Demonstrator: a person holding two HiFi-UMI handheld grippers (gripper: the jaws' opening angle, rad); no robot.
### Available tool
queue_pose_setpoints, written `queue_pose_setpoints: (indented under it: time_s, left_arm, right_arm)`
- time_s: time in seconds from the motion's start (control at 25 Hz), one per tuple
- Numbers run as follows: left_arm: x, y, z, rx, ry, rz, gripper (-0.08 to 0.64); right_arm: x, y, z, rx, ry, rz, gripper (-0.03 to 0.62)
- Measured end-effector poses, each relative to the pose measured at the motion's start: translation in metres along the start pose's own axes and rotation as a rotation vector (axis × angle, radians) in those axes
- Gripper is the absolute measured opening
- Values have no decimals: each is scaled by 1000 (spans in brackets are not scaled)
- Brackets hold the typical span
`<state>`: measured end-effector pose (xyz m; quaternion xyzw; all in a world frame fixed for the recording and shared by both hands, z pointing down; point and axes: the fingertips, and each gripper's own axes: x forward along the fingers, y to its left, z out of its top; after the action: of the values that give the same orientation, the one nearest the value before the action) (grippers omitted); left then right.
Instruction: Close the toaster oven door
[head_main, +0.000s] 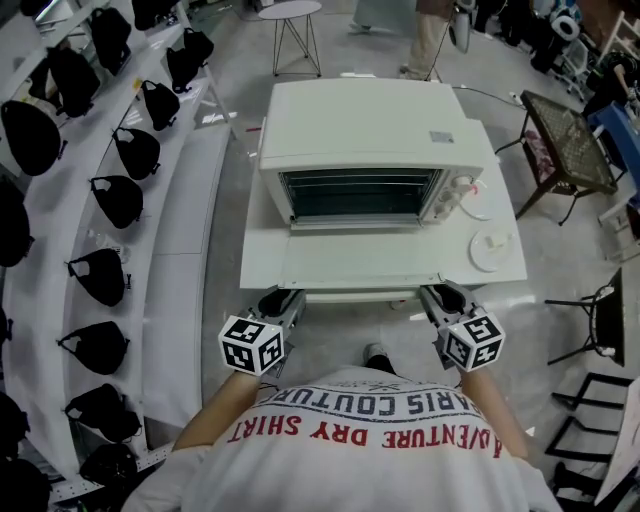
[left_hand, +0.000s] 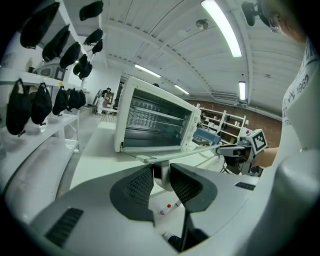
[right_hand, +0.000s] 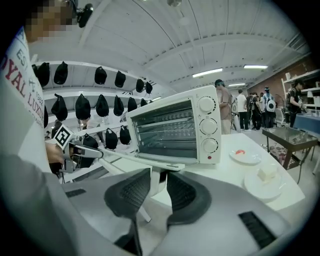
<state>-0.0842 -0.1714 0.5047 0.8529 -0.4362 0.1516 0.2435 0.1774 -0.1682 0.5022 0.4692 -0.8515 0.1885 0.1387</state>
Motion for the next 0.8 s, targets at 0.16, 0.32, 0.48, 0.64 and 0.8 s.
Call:
queue_pose_setpoints:
  time_s: [0.16,0.32,0.48,0.64,0.8]
  left_arm:
    - [0,0,12,-13,-3,6,121]
    - [-2,1,26,-17,-28,11,123]
    - [-3,-1,36,-19,-42,22,123]
    - [-4,1,52,-15,-73,44,123]
    - [-5,3,69,-11,-96,62,123]
  right_arm:
    - [0,-1,11,9,-23,-8,112]
    - [0,-2,26,26,-47,-4,112]
    - [-1,-5,35,66,-50,6,112]
    - [1,-7,50,87,-61,9,114]
    - [4,-10,66,113,-90,26,117]
